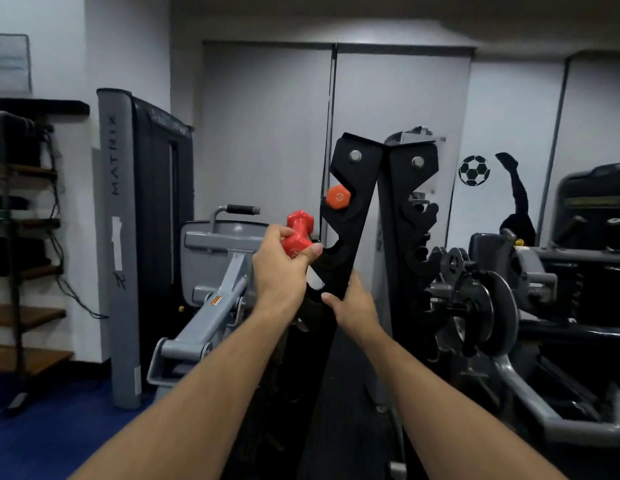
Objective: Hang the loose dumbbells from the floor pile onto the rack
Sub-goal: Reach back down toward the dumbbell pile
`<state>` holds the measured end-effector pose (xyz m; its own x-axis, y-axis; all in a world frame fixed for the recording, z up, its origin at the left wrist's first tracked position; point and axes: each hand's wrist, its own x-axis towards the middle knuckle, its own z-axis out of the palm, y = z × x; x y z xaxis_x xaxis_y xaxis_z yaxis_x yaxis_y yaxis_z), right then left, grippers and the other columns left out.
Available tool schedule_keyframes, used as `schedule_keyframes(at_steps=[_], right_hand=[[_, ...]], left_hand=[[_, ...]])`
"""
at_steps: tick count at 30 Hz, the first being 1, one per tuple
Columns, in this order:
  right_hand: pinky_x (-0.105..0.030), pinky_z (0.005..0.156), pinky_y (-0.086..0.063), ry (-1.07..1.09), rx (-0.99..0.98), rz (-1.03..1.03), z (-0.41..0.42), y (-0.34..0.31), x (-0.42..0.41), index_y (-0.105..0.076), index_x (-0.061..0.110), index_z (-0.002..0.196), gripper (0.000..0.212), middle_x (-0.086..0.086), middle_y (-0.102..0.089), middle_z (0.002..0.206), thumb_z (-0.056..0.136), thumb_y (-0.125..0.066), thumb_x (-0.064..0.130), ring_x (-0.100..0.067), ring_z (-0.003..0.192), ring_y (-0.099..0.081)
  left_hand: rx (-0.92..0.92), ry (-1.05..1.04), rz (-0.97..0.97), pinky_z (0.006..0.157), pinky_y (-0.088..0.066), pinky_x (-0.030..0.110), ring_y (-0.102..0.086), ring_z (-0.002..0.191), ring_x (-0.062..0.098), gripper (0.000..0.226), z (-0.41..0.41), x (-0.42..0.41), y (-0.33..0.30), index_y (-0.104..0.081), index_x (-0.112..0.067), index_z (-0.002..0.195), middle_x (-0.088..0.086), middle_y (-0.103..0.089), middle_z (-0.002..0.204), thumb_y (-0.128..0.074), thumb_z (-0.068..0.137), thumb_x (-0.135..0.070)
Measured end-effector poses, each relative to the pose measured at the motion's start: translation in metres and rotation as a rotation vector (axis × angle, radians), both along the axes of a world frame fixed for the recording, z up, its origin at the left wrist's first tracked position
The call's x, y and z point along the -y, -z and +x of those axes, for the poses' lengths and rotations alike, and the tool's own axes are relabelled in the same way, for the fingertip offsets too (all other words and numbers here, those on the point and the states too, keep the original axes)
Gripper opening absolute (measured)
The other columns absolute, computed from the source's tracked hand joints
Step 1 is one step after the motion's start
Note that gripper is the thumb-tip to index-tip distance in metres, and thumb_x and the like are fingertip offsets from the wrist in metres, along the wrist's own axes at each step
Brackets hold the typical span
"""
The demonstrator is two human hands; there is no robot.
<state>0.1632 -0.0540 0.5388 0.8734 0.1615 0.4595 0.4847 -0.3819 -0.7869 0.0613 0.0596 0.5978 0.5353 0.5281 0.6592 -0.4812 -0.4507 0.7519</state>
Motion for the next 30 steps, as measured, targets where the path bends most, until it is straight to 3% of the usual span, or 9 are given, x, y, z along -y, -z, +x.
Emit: schedule_keyframes(at_steps=[4, 8, 11, 14, 18, 23, 27, 30], right_hand=[[-0.019, 0.073, -0.043, -0.007, 0.025, -0.004, 0.005, 0.004, 0.003, -0.033, 0.028, 0.154, 0.071, 0.003, -0.066, 0.124, 0.095, -0.07, 0.017, -0.016, 0.106, -0.062], [-0.026, 0.081, -0.048, -0.001, 0.028, 0.015, 0.008, 0.007, 0.0, -0.033, 0.029, 0.154, 0.071, 0.001, -0.067, 0.126, 0.094, -0.071, 0.019, -0.023, 0.115, -0.066], [-0.013, 0.062, -0.039, -0.013, 0.02, 0.007, 0.009, 0.007, 0.001, -0.03, 0.03, 0.154, 0.071, 0.003, -0.067, 0.126, 0.096, -0.069, 0.02, -0.016, 0.107, -0.064], [-0.009, 0.059, -0.033, -0.021, 0.025, 0.011, 0.011, 0.009, 0.003, -0.032, 0.029, 0.154, 0.068, 0.003, -0.067, 0.128, 0.097, -0.067, 0.02, -0.011, 0.102, -0.061], [-0.009, 0.058, -0.034, -0.023, 0.022, 0.011, 0.012, 0.012, 0.002, -0.033, 0.027, 0.153, 0.065, 0.002, -0.068, 0.127, 0.098, -0.066, 0.02, -0.013, 0.102, -0.064], [-0.013, 0.064, -0.042, -0.039, 0.012, 0.023, 0.015, 0.012, 0.002, -0.031, 0.026, 0.155, 0.067, 0.0, -0.068, 0.129, 0.098, -0.066, 0.02, -0.021, 0.114, -0.067], [-0.011, 0.062, -0.041, -0.043, 0.017, 0.028, 0.016, 0.013, 0.002, -0.031, 0.028, 0.154, 0.067, 0.002, -0.07, 0.124, 0.098, -0.066, 0.02, -0.014, 0.101, -0.066], [-0.012, 0.063, -0.043, -0.049, 0.022, 0.033, 0.016, 0.014, 0.002, -0.031, 0.029, 0.154, 0.066, 0.002, -0.07, 0.125, 0.098, -0.066, 0.02, -0.018, 0.107, -0.069]], left_hand=[[-0.075, -0.002, 0.032, 0.071, -0.047, 0.022, -0.063, 0.092, 0.018, 0.041, 0.03, 0.005, -0.019, -0.058, -0.017, 0.109, 0.0, -0.065, 0.102, -0.085, 0.081, -0.029], [-0.134, -0.006, 0.075, 0.065, -0.041, 0.017, -0.062, 0.095, 0.017, 0.038, 0.05, 0.005, -0.02, -0.055, -0.019, 0.104, -0.001, -0.063, 0.102, -0.085, 0.083, -0.028], [-0.148, 0.002, 0.094, 0.068, -0.042, 0.019, -0.062, 0.095, 0.015, 0.037, 0.059, 0.007, -0.022, -0.056, -0.018, 0.105, -0.002, -0.063, 0.103, -0.084, 0.083, -0.026], [-0.155, 0.02, 0.129, 0.065, -0.04, 0.015, -0.059, 0.091, 0.01, 0.036, 0.066, 0.013, -0.024, -0.056, -0.018, 0.107, -0.007, -0.06, 0.098, -0.083, 0.084, -0.025], [-0.175, 0.014, 0.164, 0.075, -0.047, 0.025, -0.061, 0.096, 0.016, 0.039, 0.076, 0.013, -0.025, -0.056, -0.018, 0.109, -0.003, -0.062, 0.103, -0.084, 0.083, -0.028], [-0.236, 0.013, 0.228, 0.077, -0.048, 0.028, -0.06, 0.094, 0.015, 0.039, 0.085, 0.016, -0.026, -0.055, -0.018, 0.106, -0.006, -0.058, 0.098, -0.084, 0.083, -0.03], [-0.311, 0.014, 0.301, 0.089, -0.053, 0.034, -0.059, 0.101, 0.017, 0.048, 0.087, 0.012, -0.03, -0.055, -0.017, 0.119, -0.002, -0.058, 0.109, -0.082, 0.084, -0.035], [-0.332, 0.006, 0.375, 0.094, -0.054, 0.038, -0.059, 0.106, 0.019, 0.056, 0.086, 0.01, -0.026, -0.051, -0.015, 0.132, 0.001, -0.058, 0.115, -0.077, 0.088, -0.04]])
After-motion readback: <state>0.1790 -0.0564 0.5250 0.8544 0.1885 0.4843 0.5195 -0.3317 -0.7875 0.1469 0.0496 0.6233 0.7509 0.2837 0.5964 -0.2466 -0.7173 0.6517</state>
